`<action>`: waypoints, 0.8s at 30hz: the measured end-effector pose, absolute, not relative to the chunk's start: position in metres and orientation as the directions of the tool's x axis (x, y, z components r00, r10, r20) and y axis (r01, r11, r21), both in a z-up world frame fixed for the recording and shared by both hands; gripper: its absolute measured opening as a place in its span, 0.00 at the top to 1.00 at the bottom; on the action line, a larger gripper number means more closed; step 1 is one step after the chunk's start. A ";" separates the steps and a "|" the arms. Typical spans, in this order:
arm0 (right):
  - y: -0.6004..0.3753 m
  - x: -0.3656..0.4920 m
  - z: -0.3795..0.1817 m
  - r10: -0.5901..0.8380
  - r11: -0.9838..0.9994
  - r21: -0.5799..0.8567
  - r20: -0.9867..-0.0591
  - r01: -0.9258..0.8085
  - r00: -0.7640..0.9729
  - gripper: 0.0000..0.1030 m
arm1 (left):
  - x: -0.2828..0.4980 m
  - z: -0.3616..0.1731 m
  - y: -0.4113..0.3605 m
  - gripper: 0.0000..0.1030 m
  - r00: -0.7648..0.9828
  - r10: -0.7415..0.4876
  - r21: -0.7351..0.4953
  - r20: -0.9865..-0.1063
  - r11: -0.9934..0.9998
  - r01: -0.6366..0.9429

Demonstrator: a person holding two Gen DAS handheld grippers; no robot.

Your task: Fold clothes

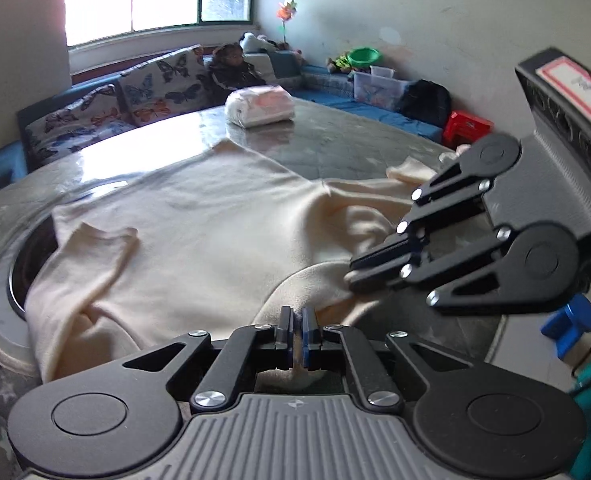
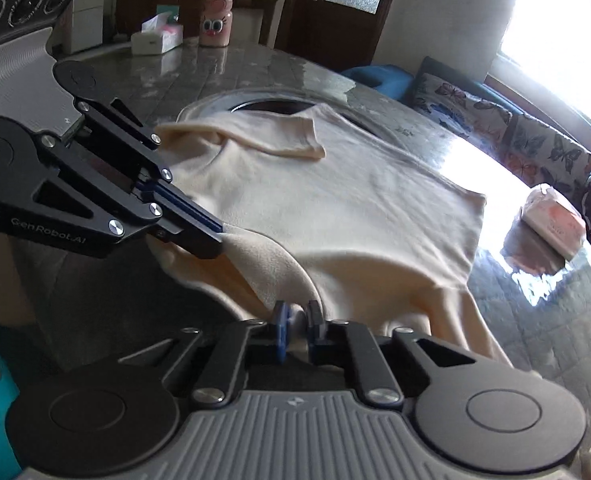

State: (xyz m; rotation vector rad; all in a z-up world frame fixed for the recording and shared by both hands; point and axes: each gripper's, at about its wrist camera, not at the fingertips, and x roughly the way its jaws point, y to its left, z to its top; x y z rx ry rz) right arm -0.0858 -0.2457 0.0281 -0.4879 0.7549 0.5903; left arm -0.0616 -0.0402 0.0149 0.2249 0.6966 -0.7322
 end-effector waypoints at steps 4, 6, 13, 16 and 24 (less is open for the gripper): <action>-0.249 -0.093 0.029 0.335 0.703 -0.175 -0.774 -0.690 0.537 0.93 | -0.068 0.008 -0.038 0.96 0.505 -0.536 -0.052 -0.677 0.719 0.693; -0.252 -0.092 0.034 0.360 0.699 -0.143 -0.777 -0.701 0.517 0.92 | -0.069 0.009 -0.036 0.96 0.501 -0.536 -0.049 -0.679 0.715 0.698; -0.265 -0.065 0.046 0.378 0.790 -0.069 -0.728 -0.610 0.571 0.91 | -0.052 0.038 -0.036 0.94 0.578 -0.556 -0.030 -0.598 0.736 0.677; -0.265 -0.060 0.031 0.365 0.801 -0.054 -0.746 -0.597 0.557 0.91 | -0.034 0.036 -0.046 0.94 0.592 -0.548 -0.053 -0.591 0.759 0.649; -0.299 -0.079 0.043 0.357 0.849 -0.022 -0.713 -0.527 0.604 0.88 | -0.006 0.019 -0.081 0.94 0.558 -0.560 -0.116 -0.612 0.762 0.637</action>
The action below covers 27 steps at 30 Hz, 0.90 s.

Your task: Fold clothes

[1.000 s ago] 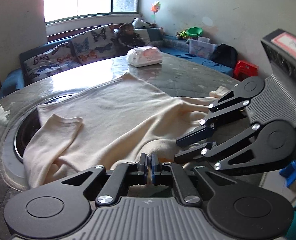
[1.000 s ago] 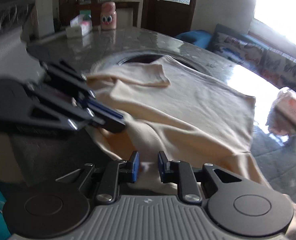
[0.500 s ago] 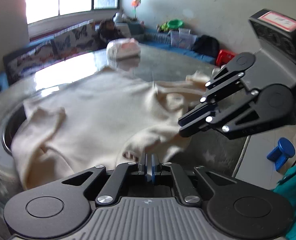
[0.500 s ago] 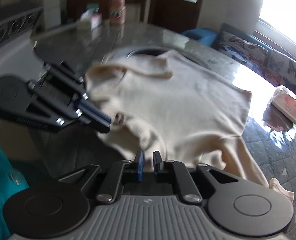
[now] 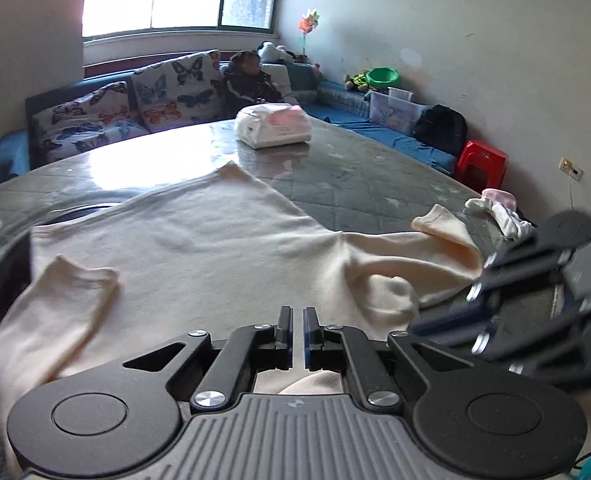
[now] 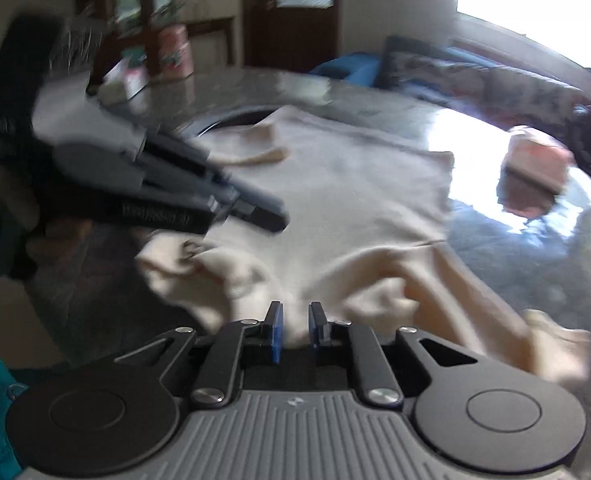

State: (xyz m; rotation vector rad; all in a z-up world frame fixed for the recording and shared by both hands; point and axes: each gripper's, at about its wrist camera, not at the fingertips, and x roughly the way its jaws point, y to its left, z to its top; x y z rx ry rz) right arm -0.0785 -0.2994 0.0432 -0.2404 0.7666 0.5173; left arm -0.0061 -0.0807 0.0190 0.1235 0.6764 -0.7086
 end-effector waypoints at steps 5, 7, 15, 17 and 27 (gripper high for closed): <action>-0.352 -0.059 0.051 0.168 0.940 -0.106 -0.682 -0.323 0.712 0.83 | -0.015 0.011 -0.109 0.94 0.505 -0.600 -0.116 -0.620 0.707 0.697; -0.368 -0.047 0.046 0.089 0.957 -0.147 -0.675 -0.252 0.732 0.82 | -0.020 0.007 -0.118 0.94 0.485 -0.610 -0.116 -0.627 0.688 0.716; -0.395 -0.022 0.022 0.015 0.965 -0.175 -0.711 -0.198 0.703 0.83 | -0.032 -0.002 -0.136 0.94 0.443 -0.614 -0.108 -0.654 0.655 0.748; -0.398 -0.021 0.021 -0.007 0.963 -0.196 -0.706 -0.186 0.708 0.89 | -0.032 -0.002 -0.136 0.94 0.441 -0.613 -0.107 -0.656 0.653 0.750; -0.425 -0.029 0.082 -0.080 0.968 -0.248 -0.473 -0.045 0.878 0.98 | -0.030 -0.001 -0.139 0.93 0.431 -0.615 -0.100 -0.660 0.641 0.761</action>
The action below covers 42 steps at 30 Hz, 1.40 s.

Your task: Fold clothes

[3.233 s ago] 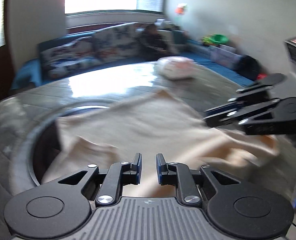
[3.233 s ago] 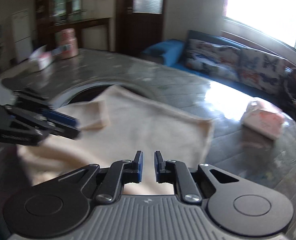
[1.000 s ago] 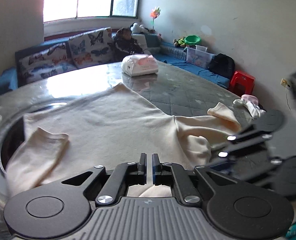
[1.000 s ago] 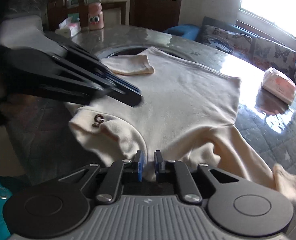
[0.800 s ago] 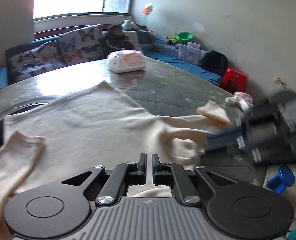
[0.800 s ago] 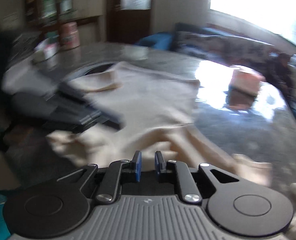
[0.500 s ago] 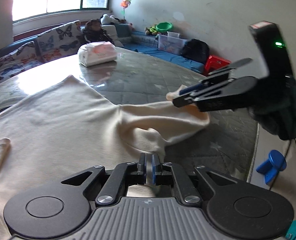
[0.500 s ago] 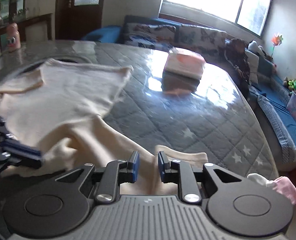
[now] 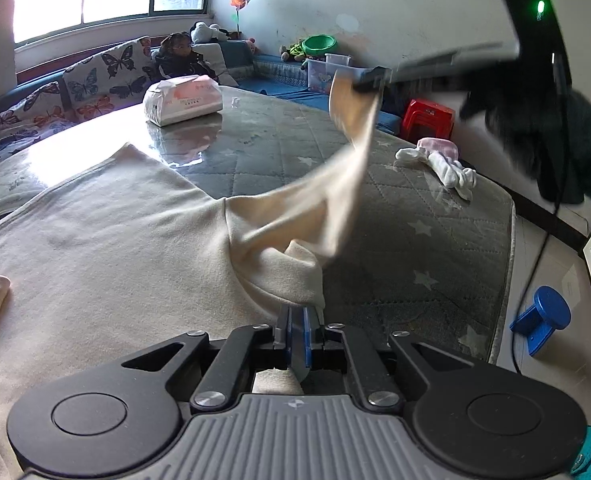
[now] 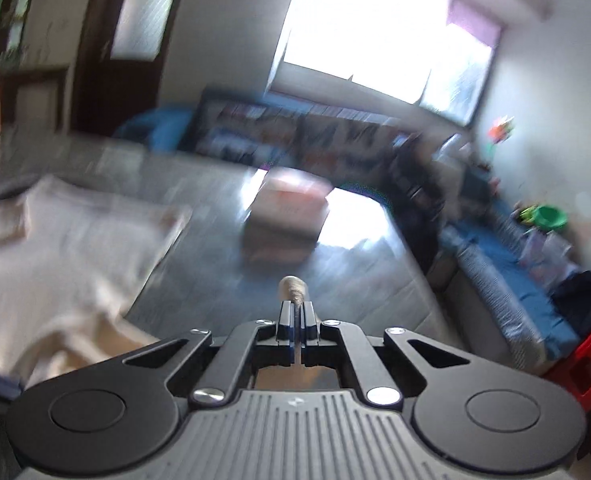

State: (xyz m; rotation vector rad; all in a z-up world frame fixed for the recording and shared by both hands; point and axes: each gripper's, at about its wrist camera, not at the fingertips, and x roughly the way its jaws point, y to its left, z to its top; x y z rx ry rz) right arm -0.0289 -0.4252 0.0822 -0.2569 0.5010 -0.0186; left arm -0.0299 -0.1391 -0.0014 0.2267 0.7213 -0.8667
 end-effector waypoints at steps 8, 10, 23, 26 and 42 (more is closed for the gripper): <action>-0.482 -0.029 0.057 -0.242 0.965 -0.213 -0.498 0.153 0.833 0.96 | -0.030 -0.002 -0.139 0.93 0.409 -0.627 -0.090 -0.663 0.609 0.788; -0.491 -0.026 0.041 -0.288 0.953 -0.236 -0.526 0.188 0.800 0.95 | -0.029 -0.001 -0.138 0.93 0.400 -0.629 -0.089 -0.666 0.600 0.795; -0.471 0.016 0.014 -0.060 0.998 -0.056 -0.662 0.030 0.747 0.90 | -0.019 0.006 -0.159 0.86 0.393 -0.653 -0.101 -0.648 0.585 0.805; -0.475 0.025 0.006 -0.082 0.997 -0.055 -0.670 0.061 0.738 0.88 | -0.021 0.000 -0.164 0.78 0.373 -0.654 -0.105 -0.658 0.571 0.814; -0.386 -0.012 0.046 0.182 0.969 -0.022 -0.614 -0.248 0.768 0.80 | 0.037 0.027 -0.067 0.71 0.702 -0.340 0.054 -0.626 0.879 0.473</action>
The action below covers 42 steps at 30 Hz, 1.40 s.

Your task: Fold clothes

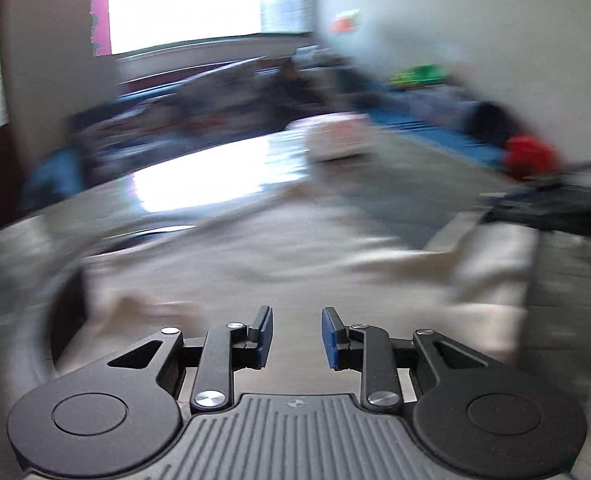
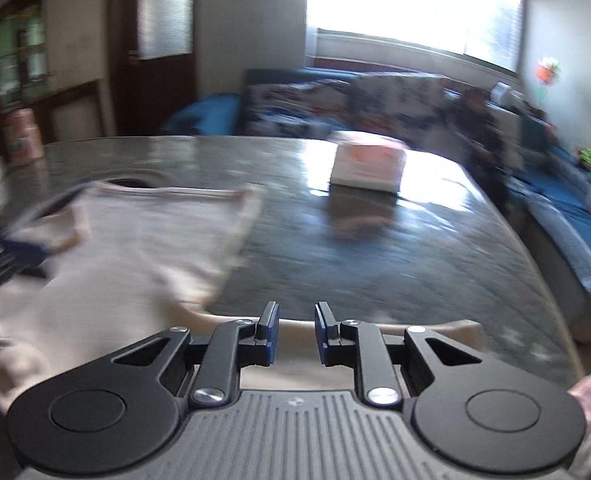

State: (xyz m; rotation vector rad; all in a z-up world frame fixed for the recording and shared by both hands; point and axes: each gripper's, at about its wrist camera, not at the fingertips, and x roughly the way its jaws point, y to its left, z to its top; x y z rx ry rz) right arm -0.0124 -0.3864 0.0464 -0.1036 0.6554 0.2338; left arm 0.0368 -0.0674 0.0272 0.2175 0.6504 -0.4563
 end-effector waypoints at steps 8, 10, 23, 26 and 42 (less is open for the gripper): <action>-0.312 -0.024 0.045 0.357 0.881 -0.014 -0.637 -0.473 0.683 0.77 | 0.087 0.005 -0.052 0.71 0.724 -0.183 0.114 -0.665 0.933 0.340; -0.297 -0.027 0.043 0.386 0.855 -0.014 -0.650 -0.518 0.654 0.77 | 0.094 -0.001 -0.050 0.71 0.721 -0.168 0.109 -0.672 0.941 0.320; -0.245 -0.040 0.034 0.447 0.770 -0.037 -0.681 -0.637 0.580 0.70 | 0.077 0.024 0.014 0.95 0.796 -0.215 -0.047 -0.567 0.972 0.229; -0.236 -0.043 0.037 0.461 0.749 -0.046 -0.680 -0.661 0.570 0.70 | 0.060 0.042 0.051 0.95 0.838 -0.178 -0.100 -0.517 0.984 0.148; -0.152 -0.057 0.035 0.544 0.564 -0.102 -0.700 -0.819 0.462 0.69 | -0.034 0.025 0.207 0.96 0.869 0.057 -0.212 -0.492 0.960 -0.183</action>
